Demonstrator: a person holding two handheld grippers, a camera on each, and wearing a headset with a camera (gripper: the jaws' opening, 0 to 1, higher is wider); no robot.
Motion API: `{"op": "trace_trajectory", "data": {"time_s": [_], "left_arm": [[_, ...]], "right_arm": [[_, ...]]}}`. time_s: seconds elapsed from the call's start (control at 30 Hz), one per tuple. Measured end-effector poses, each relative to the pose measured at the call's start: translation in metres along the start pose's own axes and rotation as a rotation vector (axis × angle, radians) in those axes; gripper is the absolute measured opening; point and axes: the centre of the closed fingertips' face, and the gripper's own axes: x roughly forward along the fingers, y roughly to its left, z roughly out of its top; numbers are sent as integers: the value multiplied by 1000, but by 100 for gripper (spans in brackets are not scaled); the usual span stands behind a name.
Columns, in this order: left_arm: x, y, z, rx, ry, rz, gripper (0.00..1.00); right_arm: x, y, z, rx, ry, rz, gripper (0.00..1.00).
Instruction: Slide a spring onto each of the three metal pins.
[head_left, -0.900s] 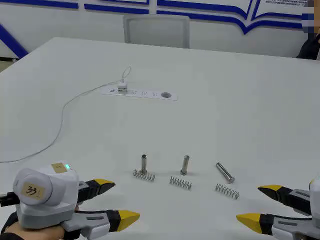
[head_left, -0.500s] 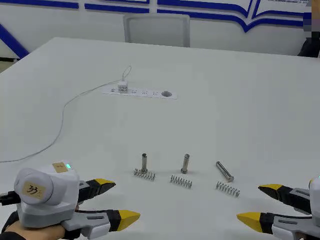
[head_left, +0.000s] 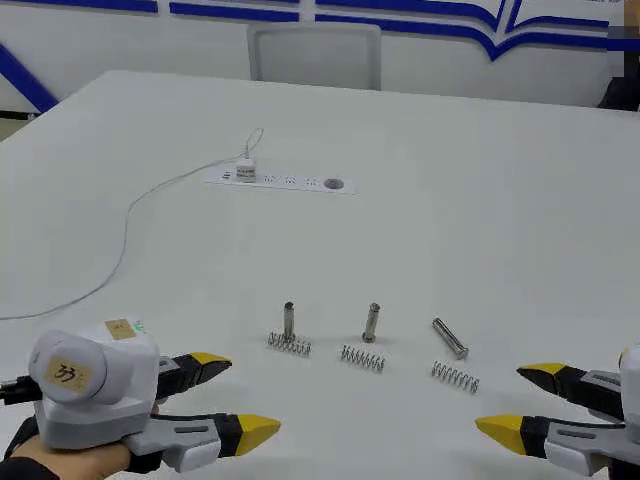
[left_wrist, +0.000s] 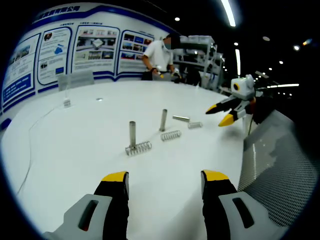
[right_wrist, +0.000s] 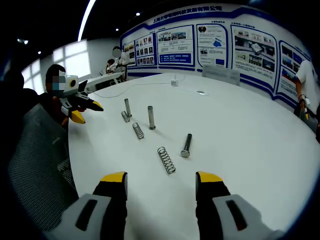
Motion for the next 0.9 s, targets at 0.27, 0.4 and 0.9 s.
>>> {"op": "trace_trajectory", "data": {"time_s": [0.27,0.4,0.9], "left_arm": [[-1,0,0,-3,-3,0,59],[0,-1,0,-1,-3,-4,59],[-1,1,0,-8,-12,0,59]], "right_arm": [[7,-8,17,-15,9,-7,51],[14,-13,28,-35,26,-4,47],[58,-30,58,-107,154,-39,30]]}}
